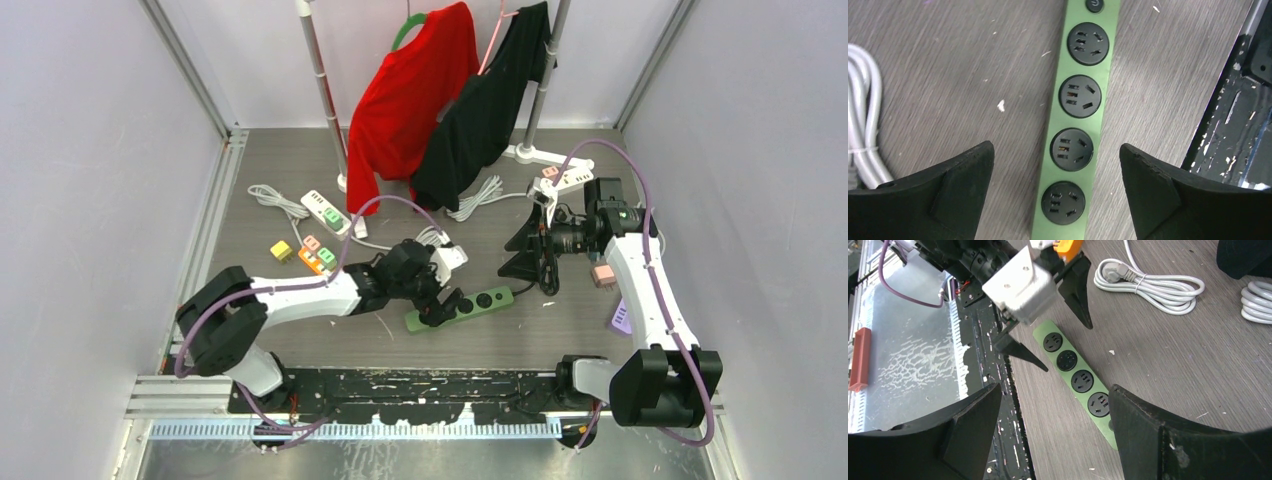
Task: Pull the plug off the socket
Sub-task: Pick up the socket from the center of the board.
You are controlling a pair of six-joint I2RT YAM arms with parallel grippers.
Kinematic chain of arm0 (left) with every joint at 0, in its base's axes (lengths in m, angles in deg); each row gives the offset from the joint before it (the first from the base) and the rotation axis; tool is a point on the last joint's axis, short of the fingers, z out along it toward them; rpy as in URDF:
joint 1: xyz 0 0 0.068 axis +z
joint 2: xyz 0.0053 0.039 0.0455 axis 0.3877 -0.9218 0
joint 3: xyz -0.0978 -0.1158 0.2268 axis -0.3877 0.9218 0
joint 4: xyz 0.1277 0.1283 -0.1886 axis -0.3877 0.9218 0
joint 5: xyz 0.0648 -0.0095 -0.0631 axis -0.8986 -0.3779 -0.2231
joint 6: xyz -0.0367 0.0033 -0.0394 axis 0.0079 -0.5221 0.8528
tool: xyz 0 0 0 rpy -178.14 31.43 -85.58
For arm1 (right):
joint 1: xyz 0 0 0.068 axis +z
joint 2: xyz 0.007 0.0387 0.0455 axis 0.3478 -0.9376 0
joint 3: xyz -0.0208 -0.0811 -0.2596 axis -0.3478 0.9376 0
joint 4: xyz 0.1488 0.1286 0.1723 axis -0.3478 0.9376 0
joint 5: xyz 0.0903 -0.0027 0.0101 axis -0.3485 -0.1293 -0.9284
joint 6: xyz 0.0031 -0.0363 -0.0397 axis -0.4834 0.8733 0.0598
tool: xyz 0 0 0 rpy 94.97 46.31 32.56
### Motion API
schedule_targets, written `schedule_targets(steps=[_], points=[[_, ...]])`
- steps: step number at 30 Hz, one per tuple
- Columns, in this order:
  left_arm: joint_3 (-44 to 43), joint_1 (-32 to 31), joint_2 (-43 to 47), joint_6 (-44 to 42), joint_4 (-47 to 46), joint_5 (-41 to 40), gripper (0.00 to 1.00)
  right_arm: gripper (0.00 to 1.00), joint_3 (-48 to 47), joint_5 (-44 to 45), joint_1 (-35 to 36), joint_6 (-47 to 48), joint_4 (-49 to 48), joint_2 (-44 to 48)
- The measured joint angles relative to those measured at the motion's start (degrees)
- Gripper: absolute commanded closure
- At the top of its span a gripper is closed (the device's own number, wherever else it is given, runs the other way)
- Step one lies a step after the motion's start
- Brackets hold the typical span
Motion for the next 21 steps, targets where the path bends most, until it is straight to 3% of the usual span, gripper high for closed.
schedule_targets(steps=[10, 21], points=[[-7.54, -4.61, -10.16, -4.70, 3.08, -1.03, 0.30, 0.17, 0.02, 0.07, 0.00, -0.02, -0.04, 0.00], [-11.32, -5.25, -15.45, -5.60, 5.09, -3.61, 0.38, 0.17, 0.04, 0.09, 0.00, -0.04, -0.07, 0.00]])
